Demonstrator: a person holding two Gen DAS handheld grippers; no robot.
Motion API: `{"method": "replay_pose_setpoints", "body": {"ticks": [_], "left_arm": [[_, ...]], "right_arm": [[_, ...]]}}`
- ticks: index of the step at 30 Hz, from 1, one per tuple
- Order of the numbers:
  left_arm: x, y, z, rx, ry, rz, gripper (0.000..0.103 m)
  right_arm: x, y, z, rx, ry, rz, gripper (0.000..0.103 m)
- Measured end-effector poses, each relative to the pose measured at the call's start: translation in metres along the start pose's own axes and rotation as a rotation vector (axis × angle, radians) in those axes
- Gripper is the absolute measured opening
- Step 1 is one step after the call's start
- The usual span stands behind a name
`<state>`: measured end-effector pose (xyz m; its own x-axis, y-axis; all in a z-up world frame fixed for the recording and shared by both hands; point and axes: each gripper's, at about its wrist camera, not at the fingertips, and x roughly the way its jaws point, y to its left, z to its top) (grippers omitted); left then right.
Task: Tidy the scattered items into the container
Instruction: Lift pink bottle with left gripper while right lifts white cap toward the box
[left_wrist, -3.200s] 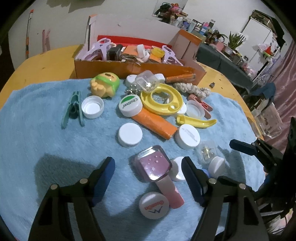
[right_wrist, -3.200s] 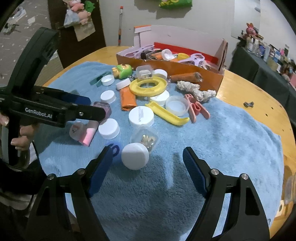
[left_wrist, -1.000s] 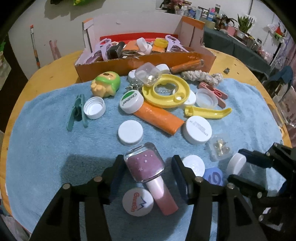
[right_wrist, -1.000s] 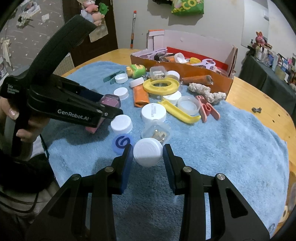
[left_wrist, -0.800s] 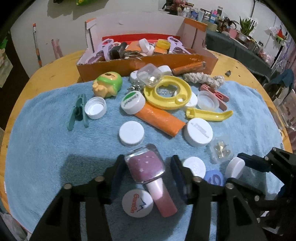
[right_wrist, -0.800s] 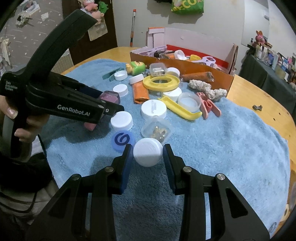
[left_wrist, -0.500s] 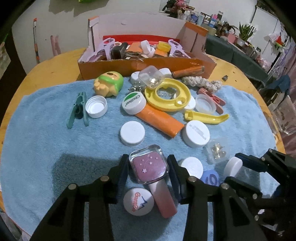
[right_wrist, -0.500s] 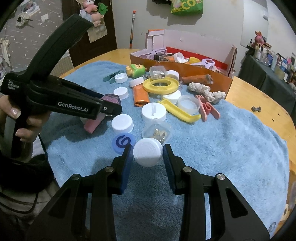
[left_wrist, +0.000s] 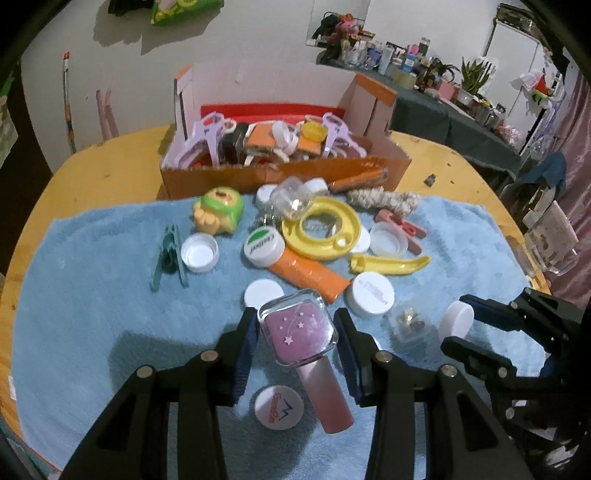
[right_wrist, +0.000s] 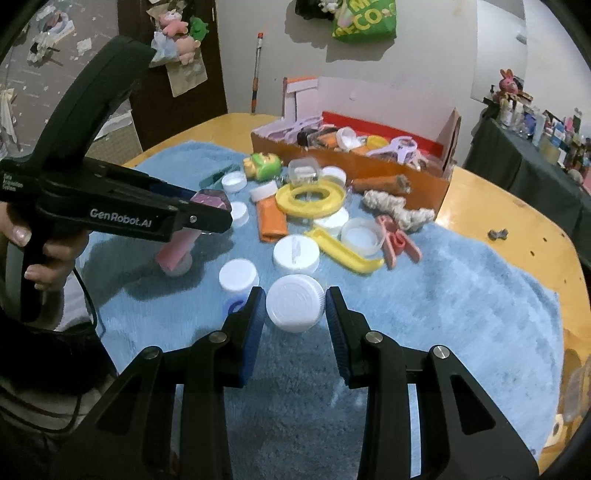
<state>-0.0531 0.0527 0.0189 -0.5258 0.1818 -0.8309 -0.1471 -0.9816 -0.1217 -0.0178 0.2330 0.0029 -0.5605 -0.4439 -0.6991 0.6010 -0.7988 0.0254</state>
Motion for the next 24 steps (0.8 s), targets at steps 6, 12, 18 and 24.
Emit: {"method": "replay_pose_setpoints", "body": {"ticks": [6,12,18,24], "left_arm": [[-0.016,0.002,0.015,0.027,-0.047,-0.017,0.044],[-0.035,0.005,0.034,0.065,-0.1,-0.036,0.044],[-0.054,0.009,0.056,0.102,-0.151,-0.053,0.044],[-0.063,0.016,0.082,0.135,-0.186,-0.068,0.044]], "right_arm": [[-0.012,0.0,0.022,-0.004,-0.034,-0.034,0.032],[-0.022,0.002,0.051,-0.007,-0.071,-0.064,0.032],[-0.025,0.002,0.083,-0.002,-0.092,-0.069,0.032],[-0.019,0.002,0.116,-0.018,-0.094,-0.077,0.032]]}}
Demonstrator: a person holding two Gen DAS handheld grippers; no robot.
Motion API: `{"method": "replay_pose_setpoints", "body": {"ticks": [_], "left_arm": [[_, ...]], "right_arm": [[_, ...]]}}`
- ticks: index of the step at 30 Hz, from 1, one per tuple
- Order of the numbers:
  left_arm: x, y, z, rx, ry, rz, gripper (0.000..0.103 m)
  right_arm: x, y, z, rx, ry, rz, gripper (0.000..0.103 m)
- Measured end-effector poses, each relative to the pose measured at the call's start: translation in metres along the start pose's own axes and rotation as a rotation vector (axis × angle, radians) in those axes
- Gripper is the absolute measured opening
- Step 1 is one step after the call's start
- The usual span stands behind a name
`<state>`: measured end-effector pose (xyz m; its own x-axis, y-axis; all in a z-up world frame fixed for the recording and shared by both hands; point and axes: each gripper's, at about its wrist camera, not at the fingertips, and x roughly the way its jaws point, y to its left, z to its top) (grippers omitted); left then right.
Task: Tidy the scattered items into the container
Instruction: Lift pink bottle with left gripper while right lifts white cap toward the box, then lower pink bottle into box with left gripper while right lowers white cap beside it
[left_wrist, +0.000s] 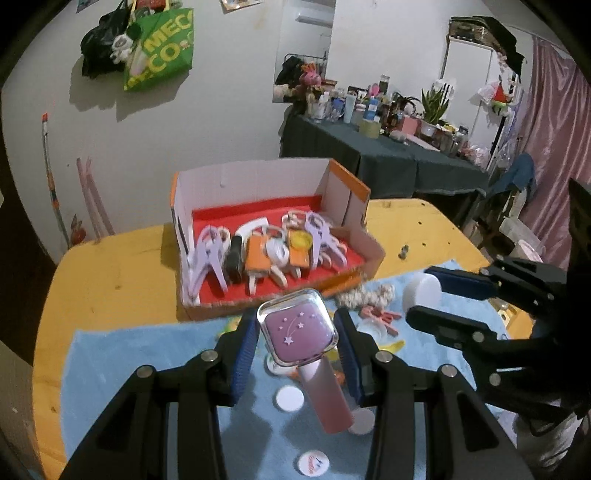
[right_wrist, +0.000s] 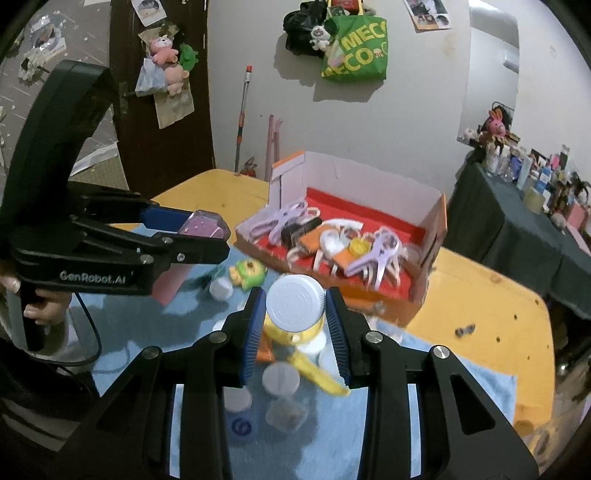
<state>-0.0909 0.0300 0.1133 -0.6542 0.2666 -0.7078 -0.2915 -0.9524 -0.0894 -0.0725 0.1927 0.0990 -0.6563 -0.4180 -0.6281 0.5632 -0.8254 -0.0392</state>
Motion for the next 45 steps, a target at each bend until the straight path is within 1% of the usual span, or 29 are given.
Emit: {"method": "replay_pose_setpoints", "body": {"ticks": [5,10,13,19,25,27,31,33,36,45], "left_arm": [[0.01,0.009,0.02,0.01,0.0,-0.016,0.044],[0.03,0.019,0.042,0.004,0.015,-0.01,0.044],[0.045,0.025,0.055,-0.003,0.026,-0.011,0.044],[0.074,0.032,0.076,-0.013,0.054,-0.013,0.044],[0.111,0.037,0.09,-0.031,0.097,-0.015,0.044],[0.123,0.037,0.092,-0.033,0.112,-0.017,0.044],[0.148,0.039,0.092,-0.037,0.147,-0.02,0.044],[0.16,0.039,0.091,-0.033,0.168,-0.021,0.044],[0.174,0.043,0.087,-0.04,0.194,-0.019,0.044],[0.186,0.05,0.081,-0.051,0.217,-0.01,0.044]], "right_arm": [[0.017,-0.011,0.03,0.005,0.006,-0.011,0.032],[0.04,-0.027,0.053,0.018,0.031,-0.02,0.032],[0.056,-0.04,0.063,0.035,0.051,-0.027,0.032],[0.088,-0.067,0.074,0.078,0.099,-0.041,0.032],[0.124,-0.092,0.071,0.131,0.162,-0.044,0.032],[0.135,-0.097,0.067,0.138,0.185,-0.057,0.032],[0.156,-0.107,0.059,0.159,0.228,-0.074,0.032],[0.163,-0.109,0.055,0.158,0.242,-0.094,0.032],[0.172,-0.112,0.05,0.164,0.267,-0.101,0.032],[0.18,-0.111,0.046,0.162,0.296,-0.098,0.032]]}}
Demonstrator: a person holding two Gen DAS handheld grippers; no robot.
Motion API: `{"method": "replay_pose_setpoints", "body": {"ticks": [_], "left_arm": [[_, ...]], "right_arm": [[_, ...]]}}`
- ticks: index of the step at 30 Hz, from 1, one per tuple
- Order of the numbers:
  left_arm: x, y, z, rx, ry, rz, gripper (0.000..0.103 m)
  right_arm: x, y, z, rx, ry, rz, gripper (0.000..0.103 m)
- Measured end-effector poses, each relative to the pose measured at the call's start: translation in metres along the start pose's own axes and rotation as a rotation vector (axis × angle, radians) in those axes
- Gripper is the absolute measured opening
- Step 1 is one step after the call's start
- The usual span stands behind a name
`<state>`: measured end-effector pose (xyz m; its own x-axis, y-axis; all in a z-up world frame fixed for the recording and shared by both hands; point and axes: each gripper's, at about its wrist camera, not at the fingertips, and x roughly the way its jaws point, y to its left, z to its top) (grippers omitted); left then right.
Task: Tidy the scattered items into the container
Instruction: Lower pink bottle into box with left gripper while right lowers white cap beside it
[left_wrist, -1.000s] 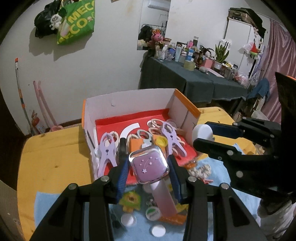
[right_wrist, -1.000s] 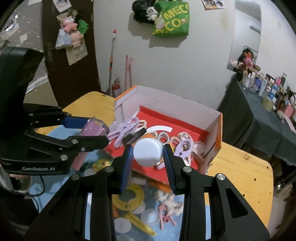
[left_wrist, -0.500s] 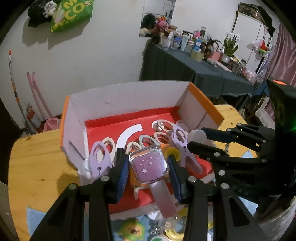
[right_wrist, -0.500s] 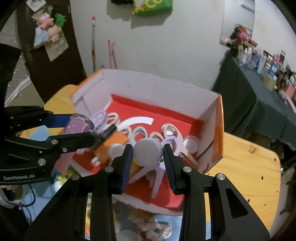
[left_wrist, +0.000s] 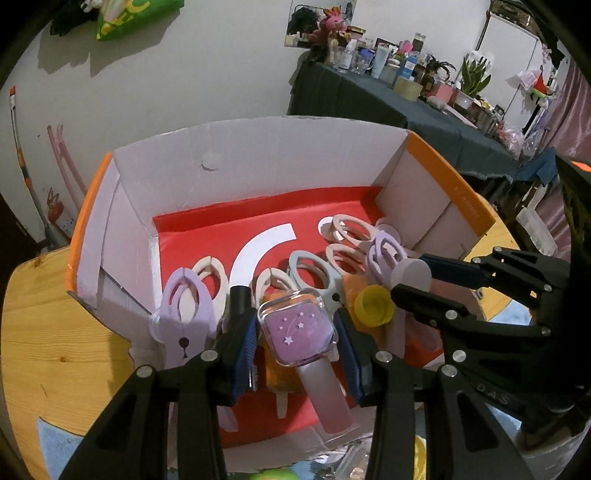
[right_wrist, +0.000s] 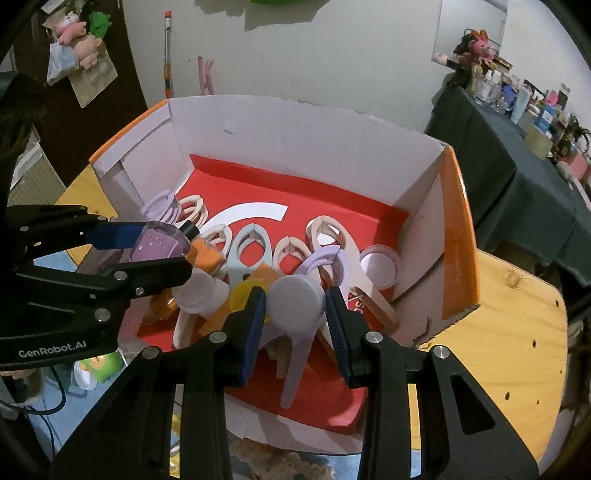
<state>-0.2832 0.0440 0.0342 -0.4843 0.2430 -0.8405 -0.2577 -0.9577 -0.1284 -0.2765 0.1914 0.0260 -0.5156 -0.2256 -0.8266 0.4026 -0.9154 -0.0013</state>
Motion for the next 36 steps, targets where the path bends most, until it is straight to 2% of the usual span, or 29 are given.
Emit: {"method": "replay_pose_setpoints", "body": {"ticks": [36], "left_arm": [[0.015,0.015,0.001,-0.024,0.027,0.026,0.045]], "right_arm": [[0.011,-0.002,-0.003,0.004,0.019,-0.019,0.032]]}}
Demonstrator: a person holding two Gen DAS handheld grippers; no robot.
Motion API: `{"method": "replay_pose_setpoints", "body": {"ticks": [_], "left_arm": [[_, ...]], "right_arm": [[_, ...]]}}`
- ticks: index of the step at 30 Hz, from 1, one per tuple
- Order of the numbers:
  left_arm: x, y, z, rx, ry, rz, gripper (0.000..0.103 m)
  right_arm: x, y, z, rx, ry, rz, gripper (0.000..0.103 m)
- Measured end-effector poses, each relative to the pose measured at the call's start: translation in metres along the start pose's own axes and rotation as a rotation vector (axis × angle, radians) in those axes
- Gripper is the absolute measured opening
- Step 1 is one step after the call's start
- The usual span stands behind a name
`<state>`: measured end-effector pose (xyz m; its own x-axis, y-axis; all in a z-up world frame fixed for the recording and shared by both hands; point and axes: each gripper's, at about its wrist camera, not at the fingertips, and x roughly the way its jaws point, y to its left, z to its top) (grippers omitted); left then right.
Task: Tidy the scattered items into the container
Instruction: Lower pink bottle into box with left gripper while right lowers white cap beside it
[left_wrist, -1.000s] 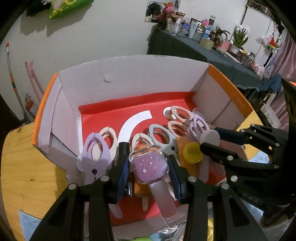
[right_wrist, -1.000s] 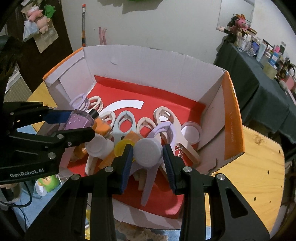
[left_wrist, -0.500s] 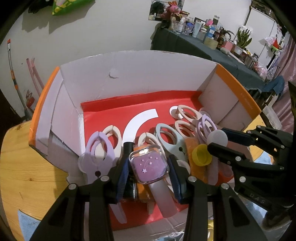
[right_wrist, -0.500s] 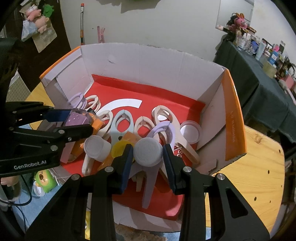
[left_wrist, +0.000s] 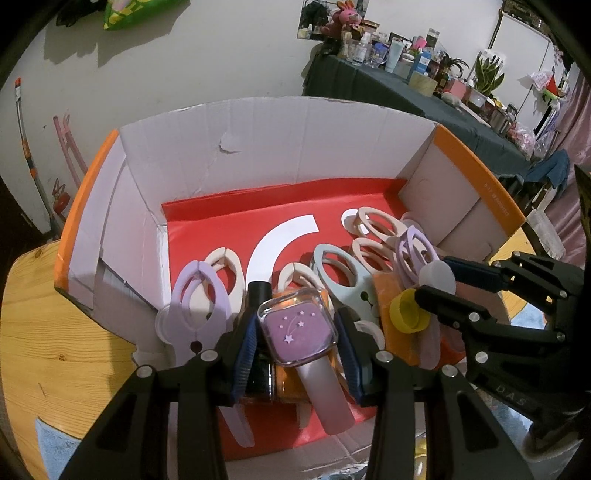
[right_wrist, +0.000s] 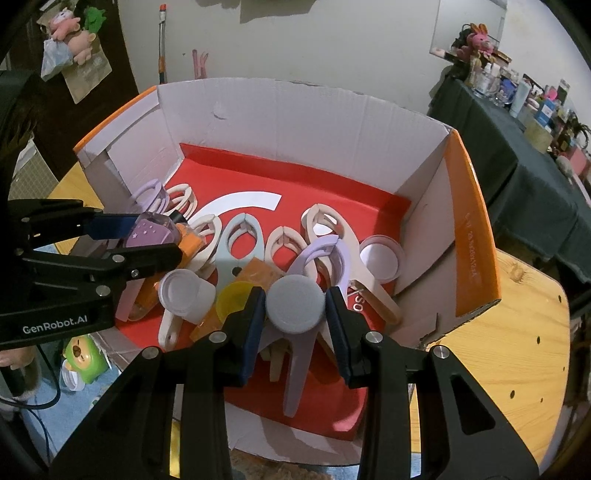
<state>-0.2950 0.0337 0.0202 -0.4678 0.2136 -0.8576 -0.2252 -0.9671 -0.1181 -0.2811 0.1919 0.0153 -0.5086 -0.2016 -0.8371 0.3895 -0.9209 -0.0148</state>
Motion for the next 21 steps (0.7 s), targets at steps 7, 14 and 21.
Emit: {"method": "replay_pose_setpoints", "body": {"ticks": [7,14,21], "left_arm": [[0.0002,-0.0002,0.0005,-0.003,0.002,0.0,0.045],[0.0,0.0,0.0004,-0.005,0.002,-0.003,0.045],[0.0005,0.0002,0.0002,-0.005,0.002,-0.002,0.045]], "right_arm": [[0.0006,0.0002,-0.0006,0.0,0.0,0.0,0.032],[0.0015,-0.0004,-0.0009,0.006,0.002,0.002,0.037],[0.0029,0.0003,-0.0015,0.006,0.003,-0.002,0.041]]}}
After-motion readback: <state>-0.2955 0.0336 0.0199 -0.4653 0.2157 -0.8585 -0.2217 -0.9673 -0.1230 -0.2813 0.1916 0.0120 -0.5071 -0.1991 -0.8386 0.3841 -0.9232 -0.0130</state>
